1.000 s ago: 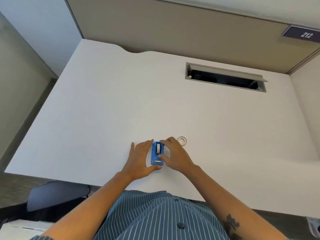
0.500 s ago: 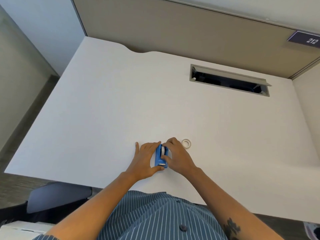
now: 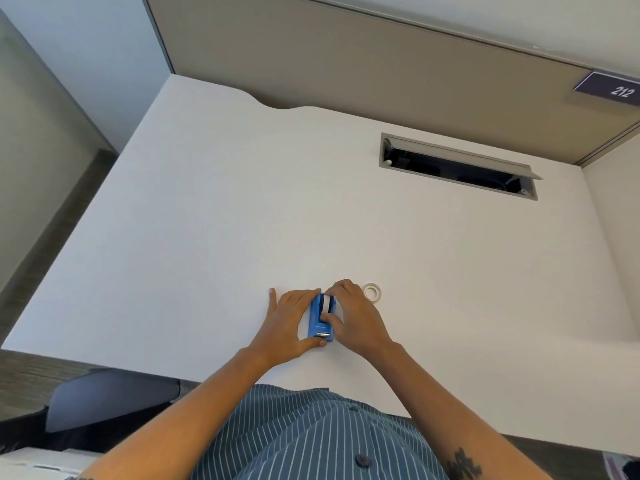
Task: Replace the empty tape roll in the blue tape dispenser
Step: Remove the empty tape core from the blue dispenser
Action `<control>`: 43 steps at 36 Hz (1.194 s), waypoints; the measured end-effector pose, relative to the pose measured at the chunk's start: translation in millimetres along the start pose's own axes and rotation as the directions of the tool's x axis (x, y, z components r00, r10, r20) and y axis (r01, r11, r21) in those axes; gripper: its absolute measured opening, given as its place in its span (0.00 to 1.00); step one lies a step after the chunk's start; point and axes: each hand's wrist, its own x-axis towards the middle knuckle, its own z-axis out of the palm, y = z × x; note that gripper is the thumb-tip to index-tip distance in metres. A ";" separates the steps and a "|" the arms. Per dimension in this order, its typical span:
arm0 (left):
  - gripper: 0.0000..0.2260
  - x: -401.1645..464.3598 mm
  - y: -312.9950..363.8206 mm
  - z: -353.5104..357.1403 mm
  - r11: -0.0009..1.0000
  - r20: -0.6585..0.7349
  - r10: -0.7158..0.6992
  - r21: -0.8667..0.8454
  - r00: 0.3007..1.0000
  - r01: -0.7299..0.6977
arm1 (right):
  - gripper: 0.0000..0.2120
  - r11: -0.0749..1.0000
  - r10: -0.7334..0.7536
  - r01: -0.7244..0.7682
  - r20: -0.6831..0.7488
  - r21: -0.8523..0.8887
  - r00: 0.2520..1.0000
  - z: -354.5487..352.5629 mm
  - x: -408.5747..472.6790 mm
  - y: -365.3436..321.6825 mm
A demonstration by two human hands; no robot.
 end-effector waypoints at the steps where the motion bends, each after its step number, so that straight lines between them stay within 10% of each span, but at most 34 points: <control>1: 0.44 0.2 -0.4 -0.1 1.000 0.002 -0.001 -0.001 1.000 0.001 | 0.15 1.000 -0.003 0.003 -0.003 0.002 1.000 -0.7 -0.2 0.1; 15: 0.52 -5.8 3.2 -26.3 0.974 0.144 -0.062 -0.209 0.988 0.092 | 0.16 0.988 -0.025 0.041 -0.107 0.148 0.994 -16.3 -4.6 -2.2; 24: 0.19 0.1 65.7 -55.4 0.702 0.084 -0.290 -0.659 0.953 0.272 | 0.17 0.914 -0.012 0.071 -0.149 0.399 0.989 -32.8 -9.8 -7.2; 43: 0.11 3.8 107.9 -44.4 0.462 -0.023 -0.485 -0.856 0.874 0.234 | 0.12 0.619 0.179 -0.062 -0.063 0.783 0.982 -54.0 -23.3 -13.9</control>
